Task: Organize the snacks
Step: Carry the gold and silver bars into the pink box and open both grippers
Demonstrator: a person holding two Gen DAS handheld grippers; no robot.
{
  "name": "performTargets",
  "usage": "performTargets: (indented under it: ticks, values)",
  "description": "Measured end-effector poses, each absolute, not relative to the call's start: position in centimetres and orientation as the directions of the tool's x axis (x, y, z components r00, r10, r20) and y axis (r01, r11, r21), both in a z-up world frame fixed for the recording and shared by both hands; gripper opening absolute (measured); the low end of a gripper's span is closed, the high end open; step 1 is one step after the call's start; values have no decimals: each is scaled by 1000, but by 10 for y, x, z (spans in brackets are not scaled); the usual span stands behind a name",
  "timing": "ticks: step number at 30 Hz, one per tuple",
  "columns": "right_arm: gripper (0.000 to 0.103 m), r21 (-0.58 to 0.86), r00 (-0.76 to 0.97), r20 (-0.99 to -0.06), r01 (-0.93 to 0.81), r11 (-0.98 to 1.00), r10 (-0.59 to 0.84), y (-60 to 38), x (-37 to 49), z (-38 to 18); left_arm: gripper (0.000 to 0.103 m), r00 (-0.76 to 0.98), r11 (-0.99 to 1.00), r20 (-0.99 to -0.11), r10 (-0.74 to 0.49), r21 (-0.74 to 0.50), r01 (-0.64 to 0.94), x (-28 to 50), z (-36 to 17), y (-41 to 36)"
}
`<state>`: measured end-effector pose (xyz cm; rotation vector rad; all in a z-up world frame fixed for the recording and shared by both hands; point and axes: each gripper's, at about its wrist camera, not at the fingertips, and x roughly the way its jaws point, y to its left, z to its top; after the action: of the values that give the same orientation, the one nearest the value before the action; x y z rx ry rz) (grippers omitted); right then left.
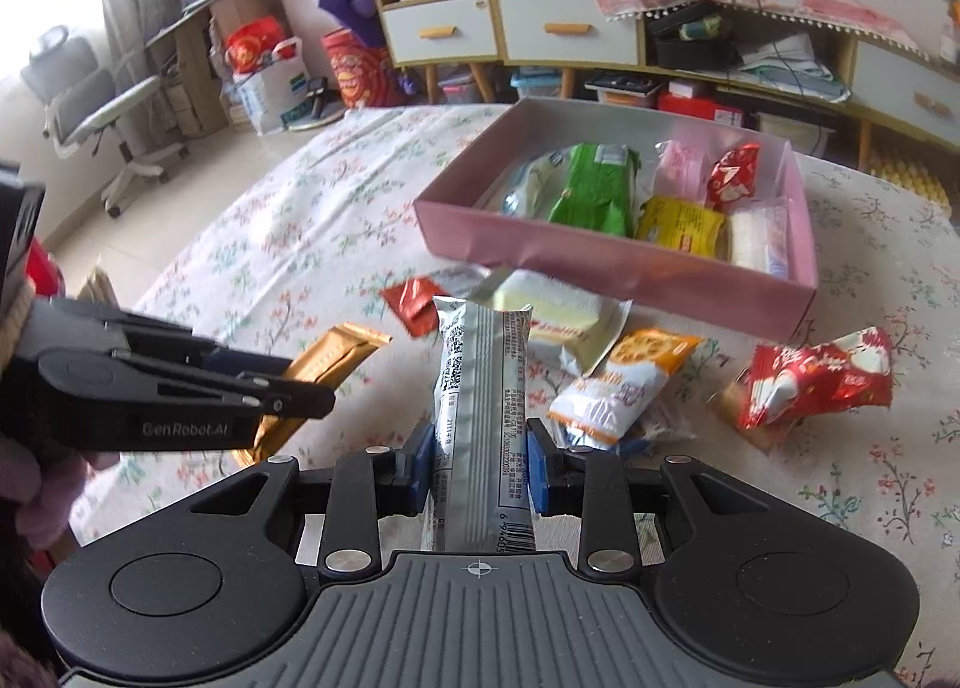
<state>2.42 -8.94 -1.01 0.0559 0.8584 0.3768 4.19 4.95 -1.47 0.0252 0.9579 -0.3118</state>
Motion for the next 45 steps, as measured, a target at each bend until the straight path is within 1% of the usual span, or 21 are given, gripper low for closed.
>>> performTargets:
  ticks: [10,18,23,28,32,36,38,40,45]
  values:
    - [30,255,608,-726,-196,947,321,-104,45,10,26,564,954,-776,-282,-164,252,50,5,43]
    - [30,314,624,-727,-69,947,286,-133,75,21,26,587,950,-748,-309,-217,224,70,18,38]
    - [30,367,639,-720,20,930,270,-155,98,24,26,618,948,-720,-316,-268,171,91,25,37]
    - [30,392,657,-711,74,917,251,-165,123,23,26,629,933,-704,-331,-344,106,113,28,36]
    - [30,425,662,-707,113,898,251,-171,139,18,26,620,929,-708,-337,-359,94,134,32,30]
    - [30,459,673,-691,128,879,263,-174,152,12,26,634,919,-685,-358,-378,111,153,30,25]
    - [30,485,682,-678,135,864,274,-176,158,9,26,640,902,-664,-386,-419,109,155,21,29]
    - [30,510,695,-661,141,848,282,-180,163,5,26,623,889,-670,-403,-450,91,161,11,31]
    - [30,547,721,-634,162,821,280,-184,173,-3,26,662,883,-628,-408,-457,111,170,7,34]
